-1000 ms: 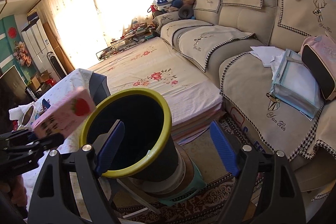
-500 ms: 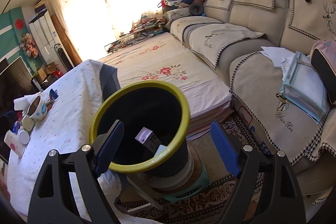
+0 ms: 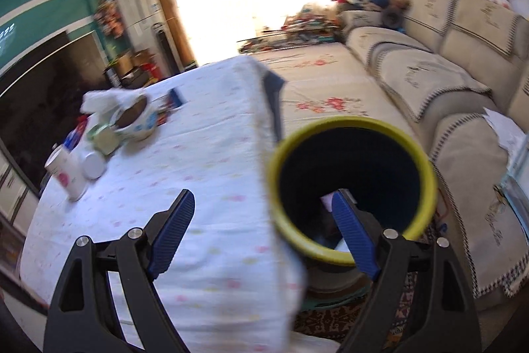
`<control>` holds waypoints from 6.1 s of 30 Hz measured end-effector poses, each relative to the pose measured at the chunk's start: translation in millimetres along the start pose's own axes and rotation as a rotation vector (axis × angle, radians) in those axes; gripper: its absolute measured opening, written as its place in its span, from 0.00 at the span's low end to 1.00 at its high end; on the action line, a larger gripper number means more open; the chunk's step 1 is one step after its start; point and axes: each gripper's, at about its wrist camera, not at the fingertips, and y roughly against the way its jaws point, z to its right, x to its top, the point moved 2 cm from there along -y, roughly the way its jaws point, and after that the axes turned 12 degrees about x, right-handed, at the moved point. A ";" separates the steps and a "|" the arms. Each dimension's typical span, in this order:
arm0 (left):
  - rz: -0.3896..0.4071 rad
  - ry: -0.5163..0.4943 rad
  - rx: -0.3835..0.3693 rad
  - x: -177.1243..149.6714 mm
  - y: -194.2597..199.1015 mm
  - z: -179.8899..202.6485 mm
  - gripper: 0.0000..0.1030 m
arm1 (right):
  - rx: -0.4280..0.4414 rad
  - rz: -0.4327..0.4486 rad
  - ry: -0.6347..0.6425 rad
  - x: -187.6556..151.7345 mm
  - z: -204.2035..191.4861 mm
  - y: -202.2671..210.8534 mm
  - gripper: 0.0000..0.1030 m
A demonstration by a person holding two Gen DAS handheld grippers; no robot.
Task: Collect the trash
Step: 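Carry the pink carton over the yellow bin and open the left gripper, then grasp the white paper cup with the right gripper and lift, then drop the white paper cup into the yellow bin with the right gripper, then grasp the white pill bottle lying on the table with the left gripper, then carry the pill bottle over the yellow bin and open the left gripper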
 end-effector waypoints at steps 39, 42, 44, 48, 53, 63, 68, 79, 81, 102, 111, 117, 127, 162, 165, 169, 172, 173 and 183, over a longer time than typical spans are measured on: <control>-0.062 0.159 0.174 -54.4 -8.1 -132.6 0.95 | 0.276 -0.276 0.426 10.4 -311.3 -200.8 0.51; -0.068 0.159 0.174 -55.0 -10.4 -131.2 0.95 | 0.289 -0.274 0.416 9.7 -309.8 -196.4 0.50; -0.073 0.157 0.174 -55.3 -12.6 -130.3 0.95 | 0.301 -0.268 0.413 10.1 -308.3 -191.4 0.50; -0.073 0.149 0.172 -54.8 -14.0 -126.2 0.95 | 0.329 -0.246 0.413 8.8 -309.0 -173.4 0.50; -0.069 0.136 0.169 -53.8 -13.5 -120.8 0.95 | 0.353 -0.214 0.415 7.8 -305.9 -147.3 0.50; -0.075 0.097 0.140 -50.7 -17.3 -96.5 0.95 | 0.301 -0.110 0.325 17.5 -236.3 -81.5 0.50; -0.082 0.071 0.121 -49.5 -21.1 -78.3 0.95 | 0.175 -0.026 0.228 27.0 -163.4 -43.0 0.51; -0.115 0.019 0.088 -50.8 -30.9 -42.3 0.95 | -0.133 0.076 -0.060 25.3 20.8 4.9 0.51; -0.120 0.008 0.087 -50.3 -32.6 -37.1 0.95 | -0.162 0.077 -0.089 23.6 42.5 5.2 0.51; -0.216 -0.083 0.041 -57.3 -79.9 10.0 0.95 | -0.220 0.057 -0.162 11.7 93.1 -19.0 0.69; -0.193 -0.136 0.014 -33.4 -124.9 16.9 0.95 | -0.195 0.034 -0.152 9.8 81.8 -25.7 0.69; -0.195 -0.197 -0.063 -6.7 -169.8 14.2 0.95 | -0.179 0.022 -0.146 9.9 75.0 -30.2 0.69; -0.227 -0.186 -0.204 17.6 -227.9 1.9 0.95 | -0.179 -0.007 -0.138 11.6 70.3 -42.6 0.69; -0.296 -0.353 -0.219 3.2 -260.0 47.7 0.83 | -0.180 -0.031 -0.148 10.8 70.7 -44.5 0.69; -0.281 -0.383 -0.252 2.4 -233.3 66.6 0.83 | -0.189 -0.020 -0.155 8.8 75.8 -34.9 0.69; -0.251 -0.435 -0.326 5.2 -197.5 109.4 0.83 | -0.217 0.007 -0.172 6.1 86.2 -16.7 0.69; -0.225 -0.472 -0.396 8.1 -171.3 147.5 0.83 | -0.242 0.034 -0.186 4.7 95.8 0.1 0.69; -0.217 -0.486 -0.417 7.3 -162.3 161.8 0.83 | -0.251 0.044 -0.190 4.4 99.0 5.3 0.69; -0.200 -0.603 -0.577 6.1 -122.6 305.2 0.83 | -0.297 0.106 -0.243 -8.1 136.9 48.6 0.69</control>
